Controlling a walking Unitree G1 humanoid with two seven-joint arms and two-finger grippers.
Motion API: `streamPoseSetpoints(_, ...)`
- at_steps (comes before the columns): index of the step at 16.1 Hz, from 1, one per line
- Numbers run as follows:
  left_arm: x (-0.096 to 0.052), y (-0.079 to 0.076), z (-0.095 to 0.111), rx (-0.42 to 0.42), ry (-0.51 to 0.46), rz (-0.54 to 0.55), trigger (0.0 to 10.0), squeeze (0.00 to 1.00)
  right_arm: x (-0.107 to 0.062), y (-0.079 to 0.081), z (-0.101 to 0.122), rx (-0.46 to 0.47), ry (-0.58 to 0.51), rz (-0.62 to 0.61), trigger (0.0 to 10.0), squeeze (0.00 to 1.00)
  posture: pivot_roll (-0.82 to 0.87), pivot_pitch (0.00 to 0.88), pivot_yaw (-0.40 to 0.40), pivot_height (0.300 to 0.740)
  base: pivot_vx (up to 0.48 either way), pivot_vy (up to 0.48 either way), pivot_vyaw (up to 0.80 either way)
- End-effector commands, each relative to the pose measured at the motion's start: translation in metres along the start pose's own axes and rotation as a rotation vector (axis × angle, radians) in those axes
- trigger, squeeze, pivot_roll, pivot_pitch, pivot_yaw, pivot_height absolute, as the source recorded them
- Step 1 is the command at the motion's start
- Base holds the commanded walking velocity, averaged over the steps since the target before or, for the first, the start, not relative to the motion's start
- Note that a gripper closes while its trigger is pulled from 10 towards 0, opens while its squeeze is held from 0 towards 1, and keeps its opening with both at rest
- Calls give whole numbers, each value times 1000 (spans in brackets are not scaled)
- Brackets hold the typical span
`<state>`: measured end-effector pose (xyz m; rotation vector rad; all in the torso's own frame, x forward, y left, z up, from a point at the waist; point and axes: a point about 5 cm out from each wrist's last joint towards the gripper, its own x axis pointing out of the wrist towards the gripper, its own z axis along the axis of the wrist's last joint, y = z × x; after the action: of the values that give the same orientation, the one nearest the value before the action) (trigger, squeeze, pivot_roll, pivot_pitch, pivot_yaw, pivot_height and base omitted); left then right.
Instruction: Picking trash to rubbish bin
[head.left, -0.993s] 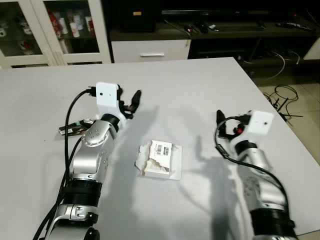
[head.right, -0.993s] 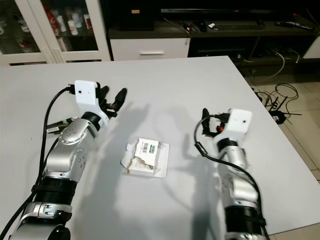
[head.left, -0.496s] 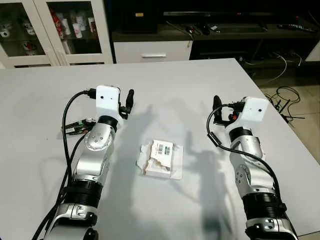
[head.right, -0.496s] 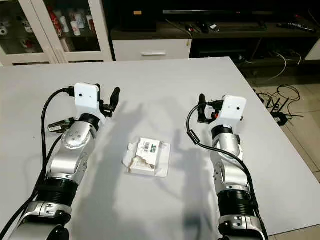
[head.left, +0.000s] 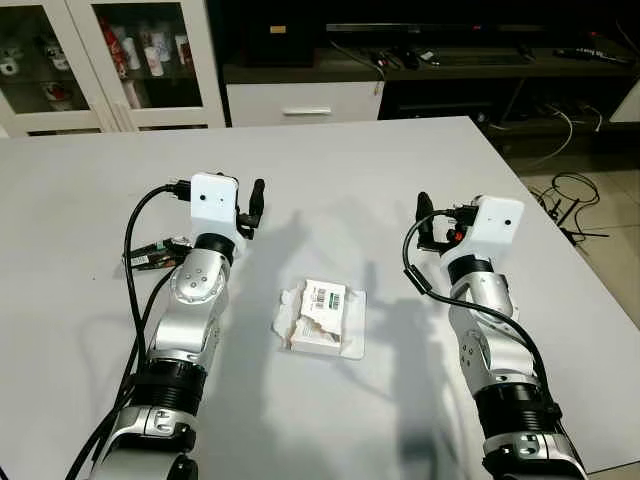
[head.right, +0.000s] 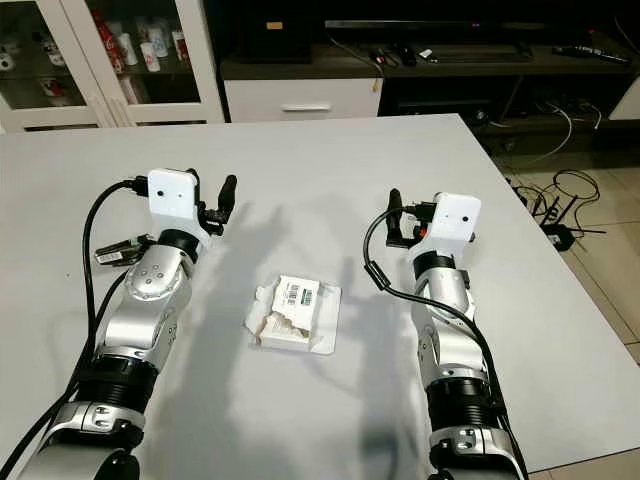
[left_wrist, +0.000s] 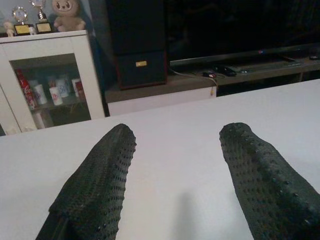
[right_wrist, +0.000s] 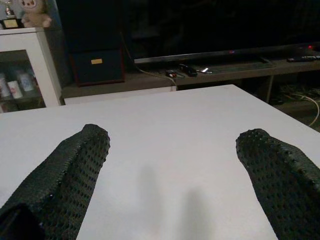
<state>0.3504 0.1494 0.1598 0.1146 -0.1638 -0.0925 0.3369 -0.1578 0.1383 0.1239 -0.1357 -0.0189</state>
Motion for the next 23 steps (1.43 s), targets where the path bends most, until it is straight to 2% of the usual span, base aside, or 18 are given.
streamPoseSetpoints(1,0,-1,0,5,-5,2,10000,0,-1,-3,-2,-4,1,-8,10000,0,-24,38,-25,740,0,0,0)
streamPoseSetpoints(5,-1,-4,-1,0,-8,-6,10000,0,-5,-3,-5,-1,7,-10,10000,0,-23,35,-28,740,0,0,0)
streamPoseSetpoints(14,-4,-8,-3,0,-5,-18,10000,0,-8,-1,-9,-3,19,6,10000,0,-22,19,-30,740,-246,0,0)
streamPoseSetpoints(23,-3,-8,-3,-5,0,-7,10000,0,-8,-2,-9,1,23,3,10000,0,-26,40,-32,740,-206,0,0)
